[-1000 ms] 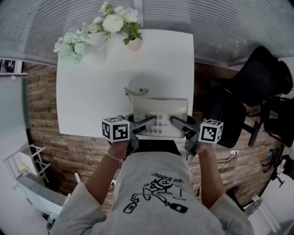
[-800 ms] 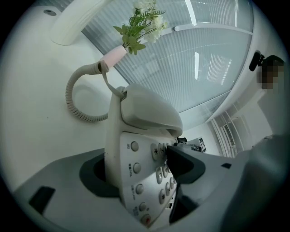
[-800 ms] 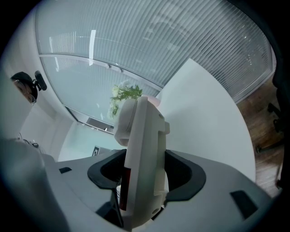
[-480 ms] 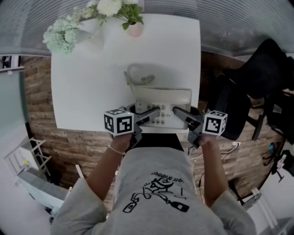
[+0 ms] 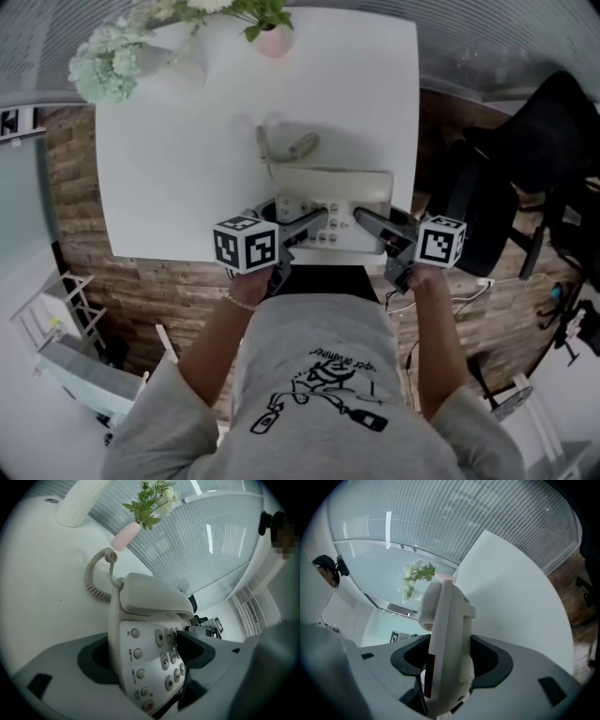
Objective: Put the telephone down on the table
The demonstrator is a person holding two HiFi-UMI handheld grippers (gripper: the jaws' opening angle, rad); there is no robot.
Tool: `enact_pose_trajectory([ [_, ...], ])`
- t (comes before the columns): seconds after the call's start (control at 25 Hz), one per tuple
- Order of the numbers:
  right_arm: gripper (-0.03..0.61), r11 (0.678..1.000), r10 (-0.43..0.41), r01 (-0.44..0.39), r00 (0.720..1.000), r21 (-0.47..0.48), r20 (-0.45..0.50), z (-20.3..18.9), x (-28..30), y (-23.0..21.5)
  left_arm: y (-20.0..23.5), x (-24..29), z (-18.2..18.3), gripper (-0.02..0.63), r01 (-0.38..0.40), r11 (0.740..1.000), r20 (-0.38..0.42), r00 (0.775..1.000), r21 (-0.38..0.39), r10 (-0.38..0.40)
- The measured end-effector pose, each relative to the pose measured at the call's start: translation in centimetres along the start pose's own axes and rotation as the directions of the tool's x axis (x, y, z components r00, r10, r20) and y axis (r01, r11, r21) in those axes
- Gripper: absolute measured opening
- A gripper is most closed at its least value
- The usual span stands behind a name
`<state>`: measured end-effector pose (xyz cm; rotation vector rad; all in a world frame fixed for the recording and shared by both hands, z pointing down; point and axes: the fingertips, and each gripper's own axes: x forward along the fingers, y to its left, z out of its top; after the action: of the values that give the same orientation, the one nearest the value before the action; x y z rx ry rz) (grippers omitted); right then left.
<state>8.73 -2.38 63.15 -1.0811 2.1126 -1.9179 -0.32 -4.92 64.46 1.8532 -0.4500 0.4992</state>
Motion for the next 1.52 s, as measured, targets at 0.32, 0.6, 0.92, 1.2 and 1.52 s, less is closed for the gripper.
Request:
enact_pose_trajectory([
  [0.32,0.279,1.0,-0.01,0.01,1.0,0.013,-0.018,-0.3,0.2,-1.2,1.1,0.5,-0.6,0.391,-0.075,0.997,0.013,0.997,0.011,0.075],
  [0.6,0.279,0.999,-0.017,0.017,1.0,0.034,-0.022,-0.7,0.4,-2.1,1.8,0.7,-0.7,0.41,-0.138,0.989,0.012,0.99,0.046,0.137],
  [0.92,0.278,0.999,-0.018,0.019,0.999,0.044,-0.027,-0.7,0.4,-2.7,2.0,0.9,-0.8,0.417,-0.186,0.981,0.016,0.983,0.059,0.185],
  [1.2,0.279,0.999,-0.02,0.021,0.999,0.046,-0.027,-0.7,0.2,-2.9,2.0,1.0,-0.9,0.424,-0.22,0.973,0.018,0.976,0.073,0.219],
  [1.52,0.278,0.999,-0.026,0.028,0.999,0.043,-0.034,-0.9,0.3,-3.0,2.3,0.8,-1.1,0.431,-0.267,0.96,0.015,0.964,0.084,0.266],
])
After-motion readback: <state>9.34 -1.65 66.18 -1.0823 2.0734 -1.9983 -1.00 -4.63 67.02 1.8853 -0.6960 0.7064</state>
